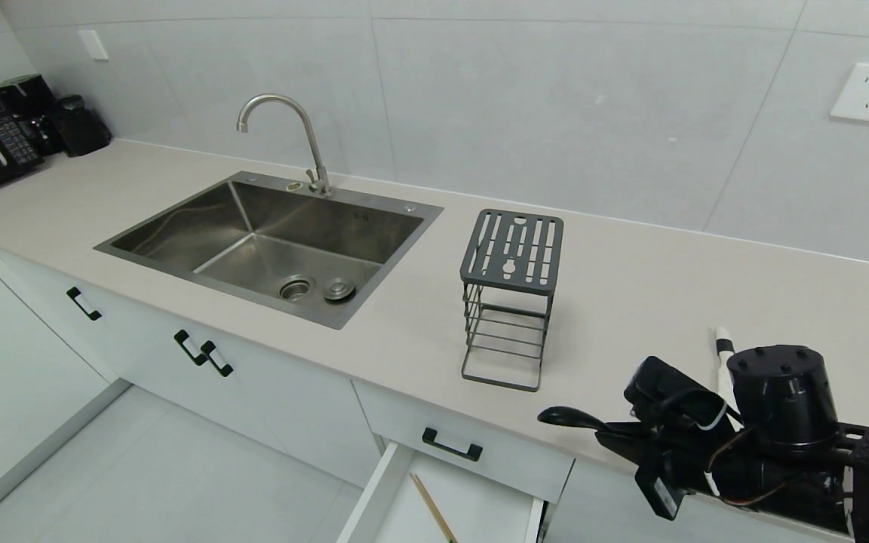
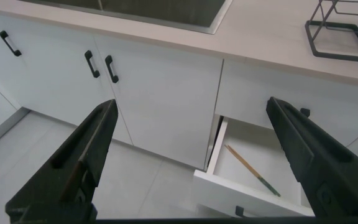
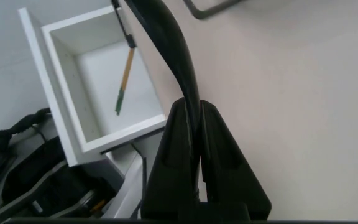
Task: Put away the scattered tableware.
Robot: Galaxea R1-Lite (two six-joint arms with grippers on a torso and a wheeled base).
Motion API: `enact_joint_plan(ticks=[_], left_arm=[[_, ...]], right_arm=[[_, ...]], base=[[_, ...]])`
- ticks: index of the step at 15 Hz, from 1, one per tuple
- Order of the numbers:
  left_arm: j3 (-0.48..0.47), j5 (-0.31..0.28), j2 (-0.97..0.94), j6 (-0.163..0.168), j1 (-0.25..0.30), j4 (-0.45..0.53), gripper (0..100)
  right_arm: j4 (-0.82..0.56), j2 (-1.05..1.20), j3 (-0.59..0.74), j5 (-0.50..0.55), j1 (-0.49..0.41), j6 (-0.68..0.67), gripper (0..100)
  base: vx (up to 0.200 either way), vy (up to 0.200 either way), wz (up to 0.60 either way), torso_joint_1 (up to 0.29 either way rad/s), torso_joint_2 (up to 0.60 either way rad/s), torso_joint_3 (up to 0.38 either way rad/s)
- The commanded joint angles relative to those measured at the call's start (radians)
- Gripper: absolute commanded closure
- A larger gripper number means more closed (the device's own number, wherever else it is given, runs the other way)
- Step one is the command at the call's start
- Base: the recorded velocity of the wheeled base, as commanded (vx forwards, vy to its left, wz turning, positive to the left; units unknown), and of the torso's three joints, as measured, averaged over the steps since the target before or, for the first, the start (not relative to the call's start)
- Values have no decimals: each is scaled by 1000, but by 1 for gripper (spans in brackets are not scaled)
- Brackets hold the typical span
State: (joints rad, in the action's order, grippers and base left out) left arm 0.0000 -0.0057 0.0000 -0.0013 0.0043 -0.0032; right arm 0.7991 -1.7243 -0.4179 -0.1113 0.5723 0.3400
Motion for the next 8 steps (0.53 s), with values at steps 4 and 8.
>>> enact_joint_plan(ticks=[4,8], left_arm=[[0,0,0,0,0,0,0],[0,0,0,0,0,0,0]], right_arm=[[0,23,5,2,90,2,100],[0,28,-4,-1,159,-49,100]], base=[[0,0,0,0,0,0],[0,0,0,0,0,0]])
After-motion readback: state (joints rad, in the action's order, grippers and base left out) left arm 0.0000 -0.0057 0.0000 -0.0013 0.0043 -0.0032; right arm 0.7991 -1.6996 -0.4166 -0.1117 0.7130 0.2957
